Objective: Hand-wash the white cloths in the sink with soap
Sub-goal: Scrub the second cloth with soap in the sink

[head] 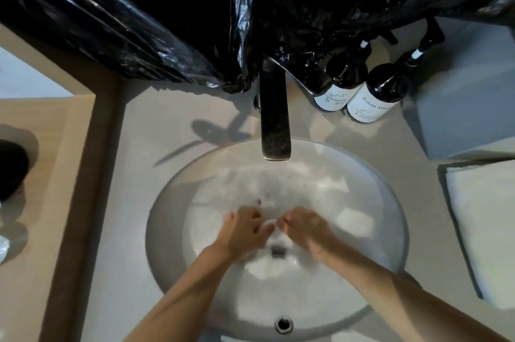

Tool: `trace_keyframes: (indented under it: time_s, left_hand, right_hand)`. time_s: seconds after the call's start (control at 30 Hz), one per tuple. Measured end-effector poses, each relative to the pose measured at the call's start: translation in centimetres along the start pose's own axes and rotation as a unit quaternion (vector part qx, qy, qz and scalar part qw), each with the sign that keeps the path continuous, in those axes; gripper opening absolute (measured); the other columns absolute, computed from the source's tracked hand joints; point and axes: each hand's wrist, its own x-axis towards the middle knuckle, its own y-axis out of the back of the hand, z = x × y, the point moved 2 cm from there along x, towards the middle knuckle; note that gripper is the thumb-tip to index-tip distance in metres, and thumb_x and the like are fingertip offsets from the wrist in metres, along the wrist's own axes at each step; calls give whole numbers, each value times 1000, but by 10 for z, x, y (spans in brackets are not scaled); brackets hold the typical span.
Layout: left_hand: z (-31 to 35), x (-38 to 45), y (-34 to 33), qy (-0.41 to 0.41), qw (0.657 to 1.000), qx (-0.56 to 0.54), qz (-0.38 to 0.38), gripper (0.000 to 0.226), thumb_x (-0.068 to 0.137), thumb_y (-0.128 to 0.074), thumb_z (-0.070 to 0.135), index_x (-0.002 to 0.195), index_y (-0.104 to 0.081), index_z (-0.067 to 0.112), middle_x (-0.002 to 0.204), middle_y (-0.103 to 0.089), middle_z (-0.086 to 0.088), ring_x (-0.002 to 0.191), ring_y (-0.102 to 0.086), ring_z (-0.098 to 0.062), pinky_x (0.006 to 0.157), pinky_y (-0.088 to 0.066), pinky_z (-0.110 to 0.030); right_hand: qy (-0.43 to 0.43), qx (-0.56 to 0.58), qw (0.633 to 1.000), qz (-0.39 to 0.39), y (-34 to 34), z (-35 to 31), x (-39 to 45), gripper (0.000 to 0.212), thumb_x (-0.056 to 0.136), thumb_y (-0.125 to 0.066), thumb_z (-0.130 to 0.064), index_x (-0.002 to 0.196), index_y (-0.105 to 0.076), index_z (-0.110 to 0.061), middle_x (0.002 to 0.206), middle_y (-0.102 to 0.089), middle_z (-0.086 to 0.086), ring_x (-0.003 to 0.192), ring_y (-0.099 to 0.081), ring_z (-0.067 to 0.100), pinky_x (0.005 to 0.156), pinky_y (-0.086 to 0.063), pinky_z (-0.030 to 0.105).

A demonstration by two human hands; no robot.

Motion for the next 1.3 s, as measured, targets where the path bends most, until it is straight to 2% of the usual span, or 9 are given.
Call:
trace_keyframes:
  time_s: [0.07,0.17,0.23,0.3,0.43,0.5,0.7,0.9,1.3]
  left_hand:
    - [5,-8,-4,-54,996,73,20,41,88,-45,50,75,-63,15,82,-64,5,82,-63,-17,74,-45,-34]
    - [13,-18,-2,-63,994,94,3,37,90,-41,42,84,-66,16,95,-68,0,95,-61,-19,81,-41,-31]
    - [18,-22,2,-65,994,91,-11,38,80,-35,37,80,-65,13,94,-70,-7,93,-63,-25,75,-42,-31]
    - [19,-24,4,-58,995,77,-18,33,74,-31,34,71,-59,15,89,-70,-8,89,-64,-26,72,-43,-32]
    - [21,-25,1,-47,995,89,-23,25,88,-43,21,91,-68,17,111,-69,-1,108,-58,-19,90,-38,-31]
    - [21,-24,1,-45,994,96,-16,25,91,-44,17,97,-68,15,113,-68,-3,110,-57,-21,92,-36,-30]
    - [16,-21,-3,-38,993,104,-32,27,95,-41,21,99,-67,15,113,-65,0,108,-55,-22,85,-28,-30]
    - [11,-17,-7,-28,991,110,-64,32,98,-40,30,114,-66,21,125,-61,1,118,-52,-22,97,-30,-35]
    - [23,-25,13,1,988,140,-69,28,96,-44,35,115,-57,21,126,-57,-5,113,-55,-27,86,-42,-33]
  right_hand:
    - [40,0,999,21,4,6,-13,36,88,-43,-39,84,-75,-26,89,-69,-6,78,-61,15,67,-48,19]
    - [74,33,995,59,22,9,-15,39,83,-45,-34,102,-74,-17,108,-70,3,96,-68,22,81,-54,28]
    - [52,13,999,-1,30,2,-1,41,92,-42,-25,125,-63,-11,133,-59,6,123,-54,23,103,-37,22]
    - [61,-11,993,-98,30,-10,18,38,99,-41,-18,132,-55,-8,142,-50,8,132,-43,25,113,-22,25]
    - [53,-22,986,-158,8,-27,45,49,95,-33,-40,113,-64,-7,118,-61,15,110,-56,31,95,-43,38]
    - [9,-23,985,-171,1,-32,48,35,97,-45,-29,113,-63,-4,116,-62,18,110,-58,33,92,-44,38]
    - [-10,-44,989,-139,-8,-34,53,36,97,-44,-27,123,-56,-4,128,-57,16,115,-55,31,94,-42,33]
    - [-26,-74,977,-199,2,-40,60,55,95,-49,-35,142,-41,-9,146,-45,15,132,-44,32,108,-34,36]
    - [-14,-7,988,-155,55,-37,17,41,99,-47,-26,139,-48,-18,146,-44,4,131,-45,25,107,-36,32]
